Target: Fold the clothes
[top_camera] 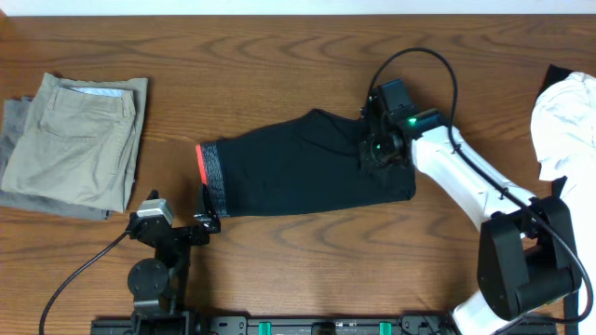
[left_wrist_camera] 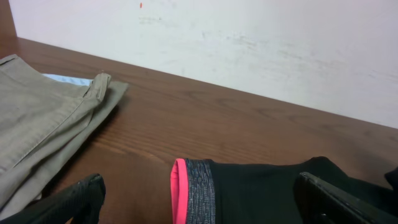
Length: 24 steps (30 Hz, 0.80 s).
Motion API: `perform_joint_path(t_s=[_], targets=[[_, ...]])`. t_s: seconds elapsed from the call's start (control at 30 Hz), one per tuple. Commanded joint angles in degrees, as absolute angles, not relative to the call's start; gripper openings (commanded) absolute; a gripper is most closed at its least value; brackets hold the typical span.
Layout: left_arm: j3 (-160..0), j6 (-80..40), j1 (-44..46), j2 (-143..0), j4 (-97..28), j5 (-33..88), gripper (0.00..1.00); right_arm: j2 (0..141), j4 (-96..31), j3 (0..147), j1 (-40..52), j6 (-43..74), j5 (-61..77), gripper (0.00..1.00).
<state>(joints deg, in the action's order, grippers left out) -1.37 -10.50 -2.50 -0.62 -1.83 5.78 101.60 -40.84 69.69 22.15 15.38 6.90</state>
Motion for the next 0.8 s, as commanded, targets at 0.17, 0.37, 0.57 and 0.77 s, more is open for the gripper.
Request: perform_joint_path(t_s=[0.17,0.37,0.57,0.77], targets=[[-0.2,-9.9,-2.3,-0.2,-3.5,6.4,0.98,103.1,-40.0,71.0,26.2,16.7,8.4,0.01],[-0.2,-9.9,-2.3,-0.2,-3.5,6.4,0.98,106.3,-38.8,71.0,27.1,16.9,8.6,0.1],[-0.2,-9.9,-2.3,-0.2,-3.5,6.4,0.98,107.2,-36.8,71.0,27.2,17.2,11.1,0.05],[-0.2,-9.9,-2.3,-0.2,-3.5,6.4,0.98,107.2,-34.2,71.0,28.4,19.0,13.2,0.01]])
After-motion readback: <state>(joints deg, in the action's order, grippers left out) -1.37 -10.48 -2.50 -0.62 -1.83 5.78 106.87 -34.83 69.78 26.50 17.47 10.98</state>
